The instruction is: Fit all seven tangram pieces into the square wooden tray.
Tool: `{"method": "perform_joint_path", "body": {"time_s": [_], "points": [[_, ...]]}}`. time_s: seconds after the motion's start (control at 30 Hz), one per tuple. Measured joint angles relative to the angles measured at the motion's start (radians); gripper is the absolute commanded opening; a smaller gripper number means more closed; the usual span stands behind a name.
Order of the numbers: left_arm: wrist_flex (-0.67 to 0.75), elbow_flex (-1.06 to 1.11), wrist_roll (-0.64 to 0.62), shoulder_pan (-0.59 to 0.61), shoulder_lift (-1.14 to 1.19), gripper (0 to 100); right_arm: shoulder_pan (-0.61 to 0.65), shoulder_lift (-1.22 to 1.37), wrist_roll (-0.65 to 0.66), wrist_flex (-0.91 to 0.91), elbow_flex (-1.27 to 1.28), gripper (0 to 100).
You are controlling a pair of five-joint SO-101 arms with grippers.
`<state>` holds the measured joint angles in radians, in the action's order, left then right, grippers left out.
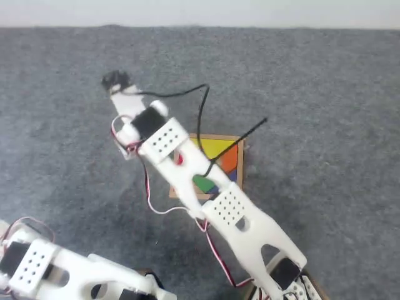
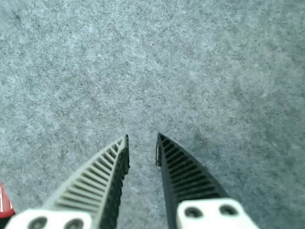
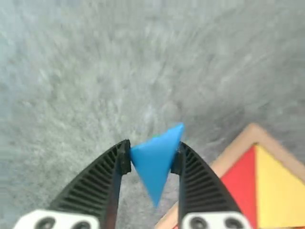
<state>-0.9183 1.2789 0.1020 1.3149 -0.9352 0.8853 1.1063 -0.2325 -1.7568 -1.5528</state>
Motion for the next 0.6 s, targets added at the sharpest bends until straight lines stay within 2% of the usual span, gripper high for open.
{"method": "perform_joint_path", "body": {"time_s": [0.2, 0.6], "points": [[0.0, 0.0, 0.0, 0.0, 0.0, 10, -0.068, -0.201, 0.002, 0.0, 0.114, 7.0], [0.0, 0.0, 0.0, 0.0, 0.0, 10, -0.295, -0.795, 0.002, 0.0, 0.859, 6.9]]}}
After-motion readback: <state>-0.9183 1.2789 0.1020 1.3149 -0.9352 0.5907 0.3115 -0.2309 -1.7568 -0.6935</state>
